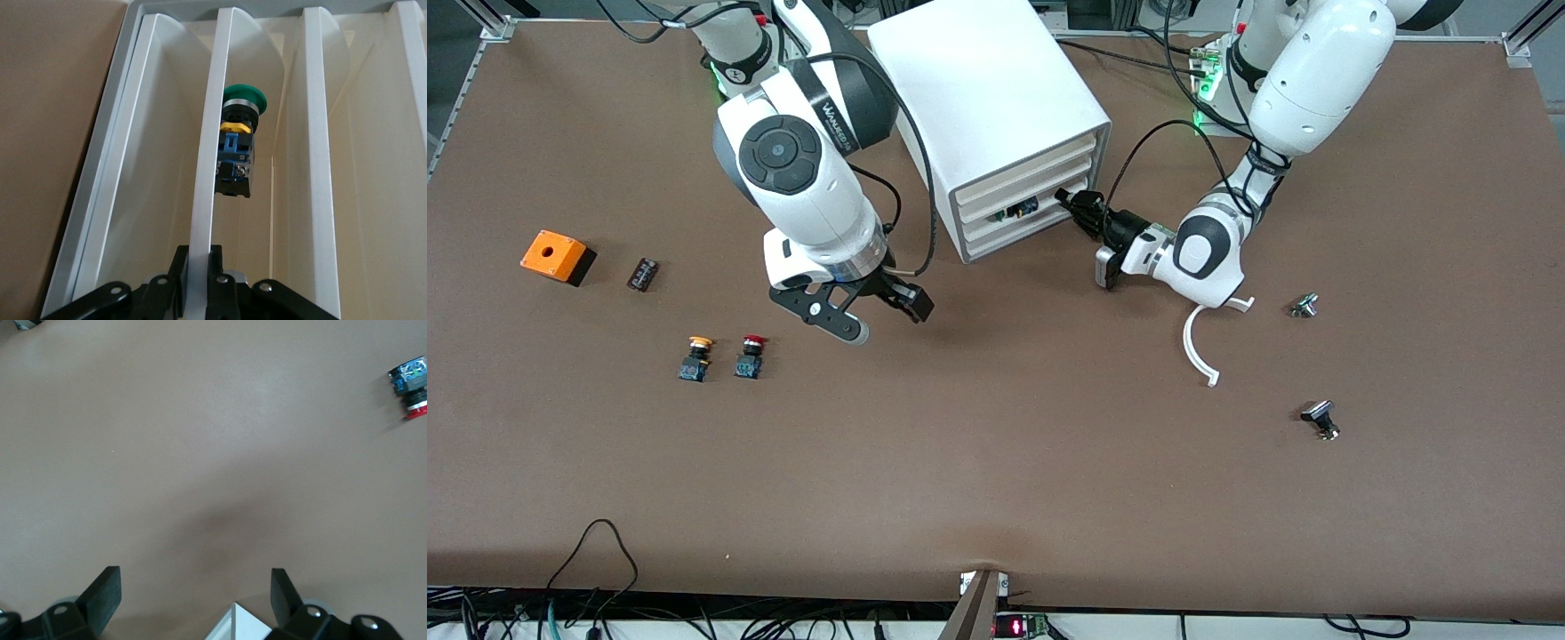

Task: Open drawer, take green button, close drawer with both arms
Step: 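Grasp the drawer handle with the left gripper and pull the drawer open, then lower the right gripper into the drawer while the left gripper withdraws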

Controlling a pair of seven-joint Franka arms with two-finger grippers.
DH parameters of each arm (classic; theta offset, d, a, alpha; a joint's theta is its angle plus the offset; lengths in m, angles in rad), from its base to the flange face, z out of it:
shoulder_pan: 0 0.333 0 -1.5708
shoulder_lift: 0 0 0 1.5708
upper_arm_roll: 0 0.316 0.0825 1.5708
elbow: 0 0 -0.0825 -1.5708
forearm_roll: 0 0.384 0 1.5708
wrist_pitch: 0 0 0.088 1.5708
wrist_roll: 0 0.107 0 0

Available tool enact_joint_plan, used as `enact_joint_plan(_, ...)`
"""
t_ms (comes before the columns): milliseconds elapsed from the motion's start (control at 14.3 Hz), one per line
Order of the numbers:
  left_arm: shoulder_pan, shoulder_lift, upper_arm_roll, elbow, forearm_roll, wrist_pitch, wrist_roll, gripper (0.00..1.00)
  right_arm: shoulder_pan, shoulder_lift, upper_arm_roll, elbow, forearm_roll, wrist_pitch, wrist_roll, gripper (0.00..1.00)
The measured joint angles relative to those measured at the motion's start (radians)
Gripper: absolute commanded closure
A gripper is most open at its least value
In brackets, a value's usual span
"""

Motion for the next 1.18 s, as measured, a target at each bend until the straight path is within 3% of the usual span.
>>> enact_joint_plan(209, 0.012, 0.0, 0.025, 0.032, 0.033, 0.0, -0.005, 1.0, 0.001, 0.023, -0.001, 0.034, -0.001, 0.008, 0.013, 0.01)
enact_joint_plan(488, 0.103, 0.004, 0.049, 0.172, 0.165, -0.003, -0.126, 1.0, 0.003, 0.042, -0.002, 0.067, -0.001, 0.016, 0.055, 0.01)
enact_joint_plan(697, 0.119, 0.018, 0.051, 0.232, 0.196, -0.003, -0.198, 1.0, 0.021, 0.056, -0.002, 0.075, -0.001, 0.027, 0.098, 0.01)
enact_joint_plan(767, 0.117, 0.023, 0.051, 0.243, 0.2, -0.003, -0.208, 0.75, 0.027, 0.061, -0.002, 0.081, -0.001, 0.037, 0.125, 0.01)
enact_joint_plan(836, 0.116, 0.03, 0.051, 0.251, 0.2, -0.003, -0.211, 0.01, 0.035, 0.069, -0.002, 0.091, -0.001, 0.043, 0.155, 0.01)
enact_joint_plan(1185, 0.12, 0.047, 0.074, 0.296, 0.253, 0.006, -0.291, 0.0, 0.114, 0.123, -0.002, 0.15, -0.01, 0.066, 0.351, 0.01)
